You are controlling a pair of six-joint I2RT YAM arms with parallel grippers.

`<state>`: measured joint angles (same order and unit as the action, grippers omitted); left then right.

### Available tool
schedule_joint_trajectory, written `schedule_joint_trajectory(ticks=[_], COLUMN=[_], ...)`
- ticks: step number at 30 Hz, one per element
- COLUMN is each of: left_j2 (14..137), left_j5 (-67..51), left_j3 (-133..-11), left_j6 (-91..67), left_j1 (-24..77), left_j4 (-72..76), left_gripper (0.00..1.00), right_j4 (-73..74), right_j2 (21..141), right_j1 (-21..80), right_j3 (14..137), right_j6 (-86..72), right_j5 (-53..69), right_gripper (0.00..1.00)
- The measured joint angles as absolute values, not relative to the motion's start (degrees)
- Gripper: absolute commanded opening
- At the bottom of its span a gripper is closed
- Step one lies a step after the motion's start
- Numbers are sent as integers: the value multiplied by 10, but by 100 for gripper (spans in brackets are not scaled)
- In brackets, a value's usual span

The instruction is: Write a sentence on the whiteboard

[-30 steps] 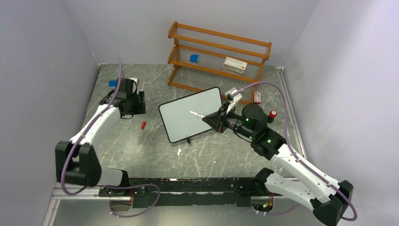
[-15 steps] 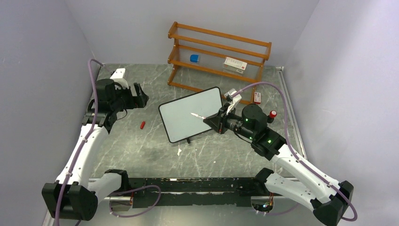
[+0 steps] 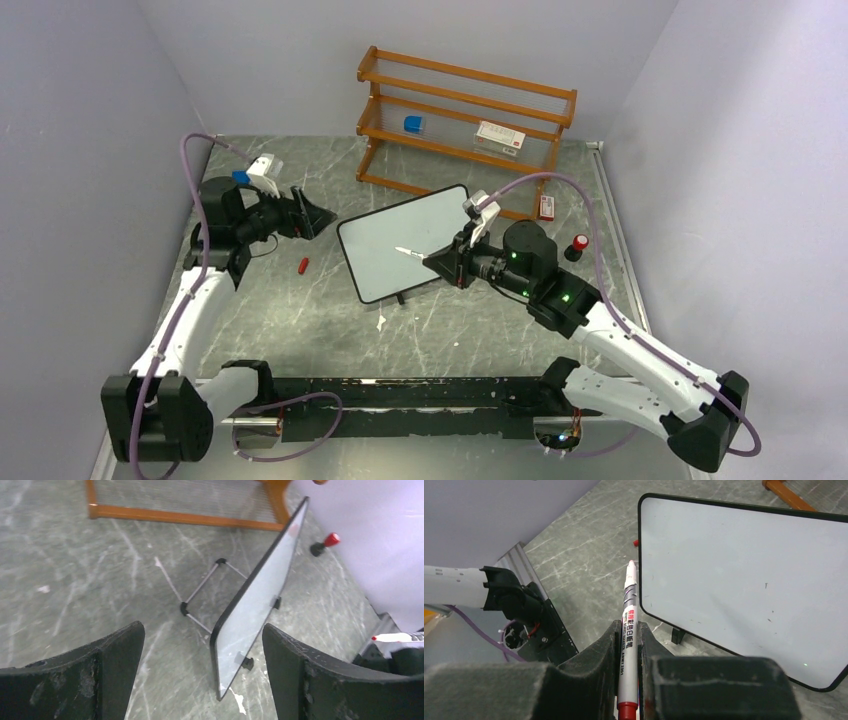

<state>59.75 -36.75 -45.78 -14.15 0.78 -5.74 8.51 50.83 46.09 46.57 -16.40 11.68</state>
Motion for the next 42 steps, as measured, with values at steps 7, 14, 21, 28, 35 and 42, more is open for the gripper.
schedule_joint_trajectory(ticks=[7, 14, 21, 28, 35, 42], left_j2=[702, 788, 843, 870, 872, 844], left_j5=[-498, -552, -582, -608, -631, -624], left_j3=[-456, -497, -526, -528, -528, -502], left_j6=[-170, -172, -174, -193, -189, -170], left_j1=[8, 37, 68, 81, 92, 100], left_j4=[21, 36, 50, 85, 103, 106], left_gripper=[78, 63, 45, 21, 5, 5], right_j4=[80, 71, 66, 59, 55, 58], right_j2=[517, 529, 540, 552, 559, 560], right_j1=[486, 493, 500, 503, 507, 543], right_j3=[466, 466, 466, 466, 466, 467], right_j6=[-163, -162, -159, -156, -150, -131], right_j5=[101, 96, 95, 96, 94, 36], right_gripper=[0, 0, 0, 0, 0, 0])
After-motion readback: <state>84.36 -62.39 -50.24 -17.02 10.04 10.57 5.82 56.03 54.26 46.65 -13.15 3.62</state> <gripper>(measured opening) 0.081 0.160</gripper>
